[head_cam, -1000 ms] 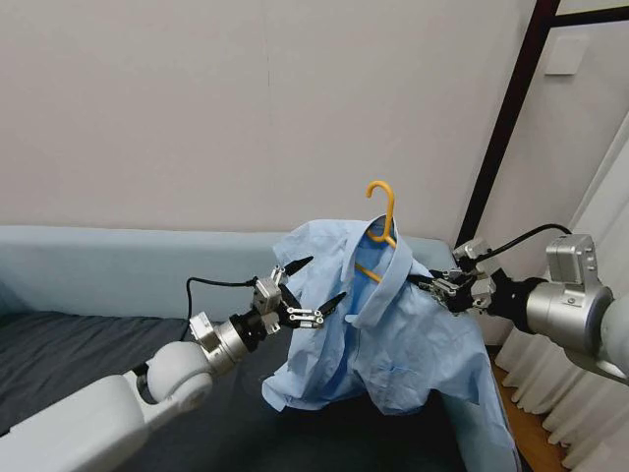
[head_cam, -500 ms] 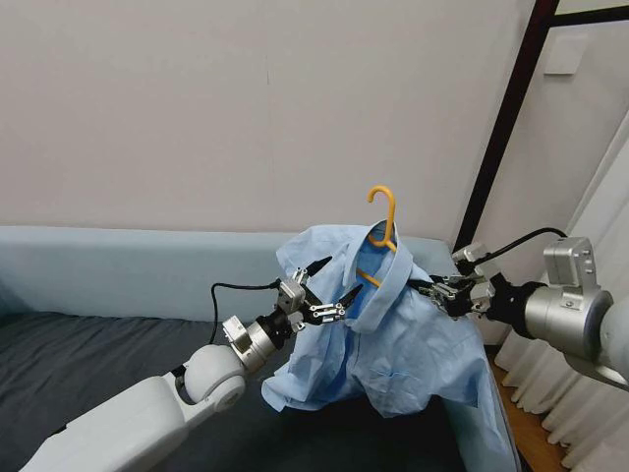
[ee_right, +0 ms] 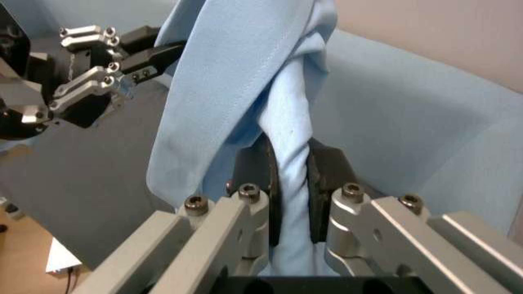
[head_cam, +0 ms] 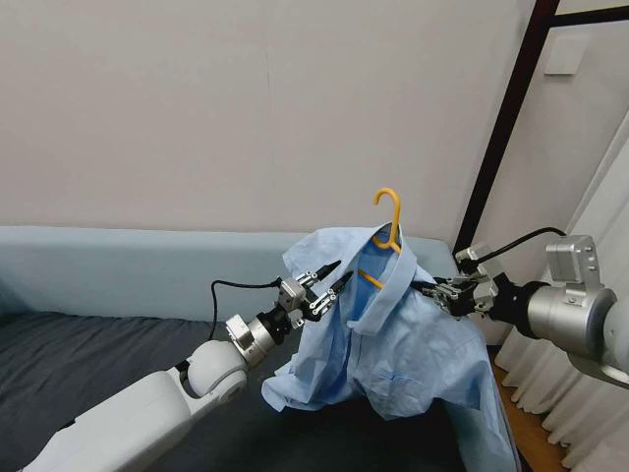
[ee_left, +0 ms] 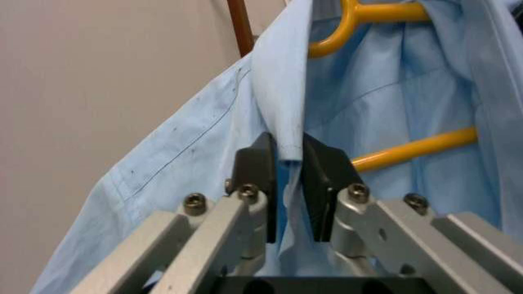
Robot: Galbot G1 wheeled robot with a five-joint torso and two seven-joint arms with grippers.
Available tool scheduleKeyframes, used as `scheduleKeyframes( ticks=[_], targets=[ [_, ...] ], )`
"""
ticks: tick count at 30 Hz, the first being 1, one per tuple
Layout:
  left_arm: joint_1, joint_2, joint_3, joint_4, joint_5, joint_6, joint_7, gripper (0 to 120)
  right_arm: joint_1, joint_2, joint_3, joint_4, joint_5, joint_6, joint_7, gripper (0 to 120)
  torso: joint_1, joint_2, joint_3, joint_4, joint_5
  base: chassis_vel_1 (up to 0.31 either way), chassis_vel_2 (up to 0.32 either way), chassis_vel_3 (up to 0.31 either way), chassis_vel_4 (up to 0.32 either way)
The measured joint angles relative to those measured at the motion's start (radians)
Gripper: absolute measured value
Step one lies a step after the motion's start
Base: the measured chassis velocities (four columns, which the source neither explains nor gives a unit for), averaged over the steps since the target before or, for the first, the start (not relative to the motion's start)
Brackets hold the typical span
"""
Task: Pick up the clothes from the sofa and hang them on the clothes hanger.
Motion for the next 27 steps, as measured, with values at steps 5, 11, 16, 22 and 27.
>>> scheduleKeyframes(
  ticks=[5, 11, 16, 22, 27],
  targets=[
    [-0.021, 0.005, 0.001, 0.011, 0.007, -0.007, 0.006, 0, 0.059, 0.003, -0.025, -0.014, 0.050, -0.001, 0.017, 7, 0.000, 0.000, 0.000, -0.0001, 0.0000, 0.000, 0.000, 0.000, 0.000],
    [-0.049, 0.015, 0.010, 0.001, 0.008, -0.008, 0.011, 0, 0.151, 0.009, -0.054, -0.048, 0.126, -0.007, 0.036, 7, 0.000, 0.000, 0.000, 0.0000, -0.0001, 0.000, 0.000, 0.000, 0.000],
    [-0.056, 0.029, 0.010, -0.004, 0.016, -0.015, 0.020, 0, 0.187, 0.005, -0.060, -0.077, 0.163, -0.011, 0.045, 7, 0.000, 0.000, 0.000, -0.0002, -0.0001, 0.000, 0.000, 0.000, 0.000],
    [-0.047, 0.041, 0.006, -0.022, 0.021, -0.018, 0.022, 0, 0.211, -0.008, -0.063, -0.097, 0.181, -0.012, 0.045, 7, 0.000, 0.000, 0.000, 0.0000, -0.0001, 0.000, 0.000, 0.000, 0.000],
    [-0.045, 0.015, 0.022, -0.042, 0.011, 0.001, 0.004, 0, 0.224, -0.007, -0.062, -0.082, 0.190, -0.011, 0.048, 7, 0.000, 0.000, 0.000, -0.0002, 0.0001, 0.000, 0.000, 0.000, 0.000]
  ],
)
